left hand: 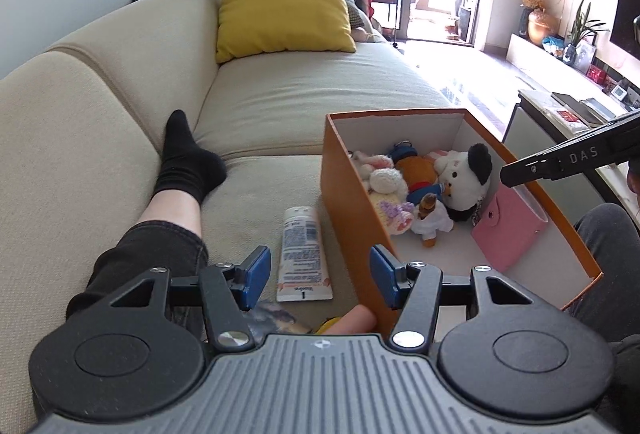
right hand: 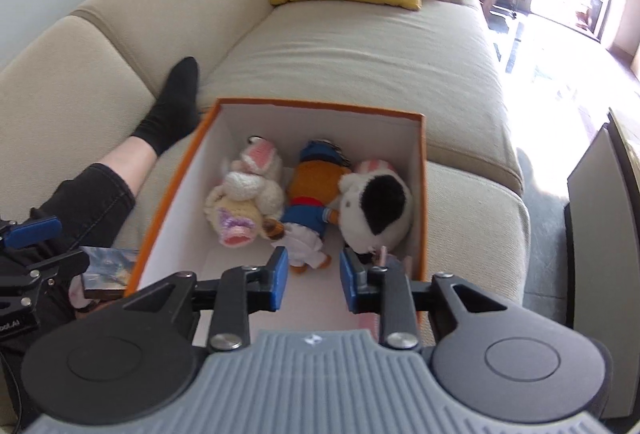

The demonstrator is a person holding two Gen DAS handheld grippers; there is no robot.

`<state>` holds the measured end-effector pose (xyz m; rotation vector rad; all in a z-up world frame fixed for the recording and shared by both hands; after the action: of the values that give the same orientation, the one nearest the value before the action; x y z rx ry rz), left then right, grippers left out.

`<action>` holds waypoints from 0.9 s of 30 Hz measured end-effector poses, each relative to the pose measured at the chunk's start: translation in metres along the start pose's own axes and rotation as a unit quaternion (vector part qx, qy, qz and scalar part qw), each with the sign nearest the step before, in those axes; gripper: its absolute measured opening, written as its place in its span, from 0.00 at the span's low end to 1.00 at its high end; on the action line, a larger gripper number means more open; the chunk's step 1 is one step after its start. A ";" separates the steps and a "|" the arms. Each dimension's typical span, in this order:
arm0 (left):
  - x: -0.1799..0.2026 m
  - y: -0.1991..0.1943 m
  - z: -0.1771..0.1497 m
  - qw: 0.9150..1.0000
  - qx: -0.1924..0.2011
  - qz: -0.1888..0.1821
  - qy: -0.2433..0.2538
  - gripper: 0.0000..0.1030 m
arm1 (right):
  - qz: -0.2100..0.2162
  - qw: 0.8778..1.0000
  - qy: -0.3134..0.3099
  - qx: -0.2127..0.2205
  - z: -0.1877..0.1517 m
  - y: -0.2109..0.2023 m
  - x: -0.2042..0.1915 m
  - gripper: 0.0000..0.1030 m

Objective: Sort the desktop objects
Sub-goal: 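Move both grippers back toward the mirror and brown box on the sofa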

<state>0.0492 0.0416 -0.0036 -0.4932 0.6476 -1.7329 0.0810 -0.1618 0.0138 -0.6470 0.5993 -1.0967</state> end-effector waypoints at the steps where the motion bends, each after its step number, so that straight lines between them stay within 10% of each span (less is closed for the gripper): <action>1: -0.006 -0.003 -0.004 1.000 -0.007 0.006 -0.004 0.63 | 0.018 1.000 -0.008 0.007 0.001 -0.002 -0.009 0.30; 11: -0.046 -0.010 -0.046 0.995 -0.077 0.030 -0.052 0.57 | 0.144 0.980 -0.136 -0.001 -0.010 0.011 -0.103 0.30; 27: -0.083 0.046 -0.053 0.961 -0.135 0.003 -0.241 0.57 | 0.136 0.945 -0.292 -0.060 -0.024 0.084 -0.167 0.17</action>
<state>0.0702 0.1220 -0.0737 -1.0637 0.5275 -1.4443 0.0573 0.0166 -0.0435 -0.9183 0.2274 -0.5658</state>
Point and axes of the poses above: each gripper's, at about its wrist camera, not at the fingertips, and y roughly the way its jaws point, x to its right, z to its top, the point moved 5 cm from there along y, roughly the way its jaws point, and after that the axes turned 4 degrees about x, right-handed, at the moved point
